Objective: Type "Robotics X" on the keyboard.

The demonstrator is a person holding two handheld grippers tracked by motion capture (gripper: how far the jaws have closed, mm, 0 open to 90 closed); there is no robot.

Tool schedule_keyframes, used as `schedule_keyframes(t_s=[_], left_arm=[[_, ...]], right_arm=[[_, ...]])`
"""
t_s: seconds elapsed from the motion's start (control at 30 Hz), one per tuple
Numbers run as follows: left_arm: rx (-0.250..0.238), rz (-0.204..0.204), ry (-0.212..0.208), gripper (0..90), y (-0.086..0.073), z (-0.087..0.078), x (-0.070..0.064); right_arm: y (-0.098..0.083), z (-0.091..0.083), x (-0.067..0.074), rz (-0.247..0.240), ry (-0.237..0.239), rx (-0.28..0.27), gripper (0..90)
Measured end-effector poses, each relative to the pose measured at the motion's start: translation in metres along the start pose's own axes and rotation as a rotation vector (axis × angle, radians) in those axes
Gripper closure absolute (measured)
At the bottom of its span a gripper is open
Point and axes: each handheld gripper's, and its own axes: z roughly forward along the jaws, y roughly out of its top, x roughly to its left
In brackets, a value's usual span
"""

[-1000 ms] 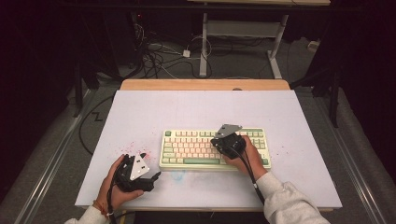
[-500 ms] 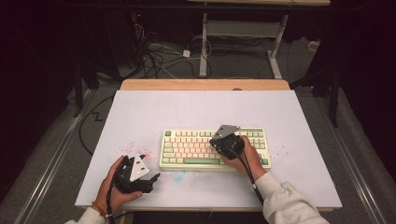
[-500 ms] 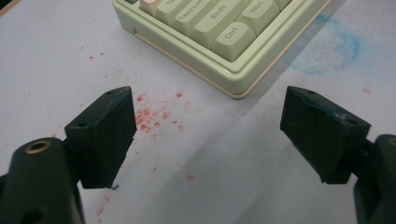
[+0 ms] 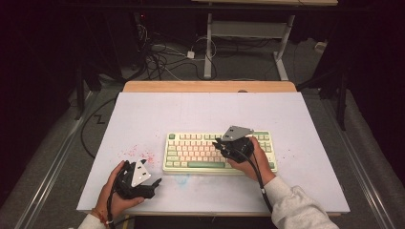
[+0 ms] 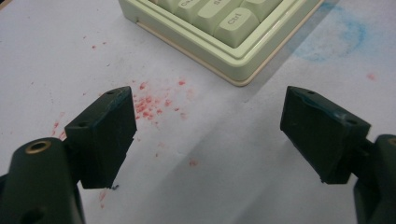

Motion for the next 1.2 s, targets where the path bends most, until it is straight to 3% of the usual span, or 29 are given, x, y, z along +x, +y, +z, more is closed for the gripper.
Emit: schedule_keyframes(t_s=[0.1,0.3,0.53,0.63,1.2], left_arm=[[0.0,0.0,-0.001,17.1,0.0,0.0,0.0],[0.002,0.004,-0.006,17.2,0.001,0.0,0.0],[0.002,0.005,-0.008,17.1,0.001,0.001,0.0],[0.004,0.007,-0.007,17.1,0.002,0.001,-0.001],[0.006,0.002,-0.001,17.1,0.003,0.0,-0.001]], right_arm=[[0.001,-0.006,0.0,-0.001,-0.002,-0.028,64.3],[0.001,-0.017,0.003,-0.029,-0.009,-0.079,50.7],[-0.002,-0.029,0.008,-0.042,-0.062,-0.123,31.7],[-0.004,-0.036,0.009,-0.049,-0.086,-0.133,29.3],[-0.027,-0.07,0.004,-0.036,-0.128,-0.171,25.1]])
